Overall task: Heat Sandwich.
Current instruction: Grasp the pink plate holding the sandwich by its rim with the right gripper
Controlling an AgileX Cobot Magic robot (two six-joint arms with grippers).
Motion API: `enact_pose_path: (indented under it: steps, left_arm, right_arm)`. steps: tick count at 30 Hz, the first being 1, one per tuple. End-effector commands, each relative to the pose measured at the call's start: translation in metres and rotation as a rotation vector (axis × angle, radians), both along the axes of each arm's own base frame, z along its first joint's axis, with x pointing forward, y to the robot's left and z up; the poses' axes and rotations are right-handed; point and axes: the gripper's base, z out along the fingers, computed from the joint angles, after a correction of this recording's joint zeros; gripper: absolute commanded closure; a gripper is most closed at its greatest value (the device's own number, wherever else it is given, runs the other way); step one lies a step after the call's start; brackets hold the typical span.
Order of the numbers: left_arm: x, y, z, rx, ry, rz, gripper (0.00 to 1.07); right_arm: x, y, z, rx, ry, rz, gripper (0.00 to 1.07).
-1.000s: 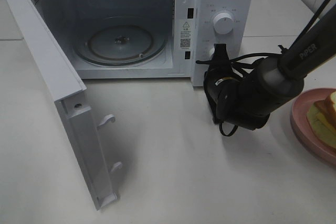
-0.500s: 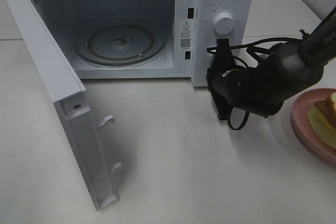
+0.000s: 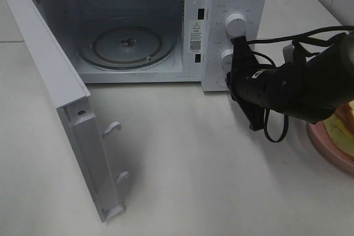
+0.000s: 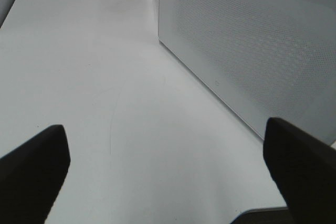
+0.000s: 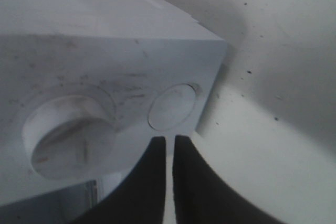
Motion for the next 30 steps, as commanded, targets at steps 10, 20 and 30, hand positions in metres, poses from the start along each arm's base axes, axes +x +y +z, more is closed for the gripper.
enact_pose_path:
  steps: [10,20,30]
  left_arm:
    - [0.0,0.0,0.0,-0.004,-0.005,0.006,0.11]
    - [0.0,0.0,0.0,-0.004,-0.005,0.006,0.11]
    - [0.0,0.0,0.0,-0.004,-0.005,0.006,0.11]
  right_arm:
    - [-0.03,0.006,0.027,-0.32,0.121,0.528,0.93]
    - [-0.058,0.01,0.043,-0.634,0.067,1.134,0.89]
    - [-0.08,0.003,0.055,-0.755,0.087,1.444,0.7]
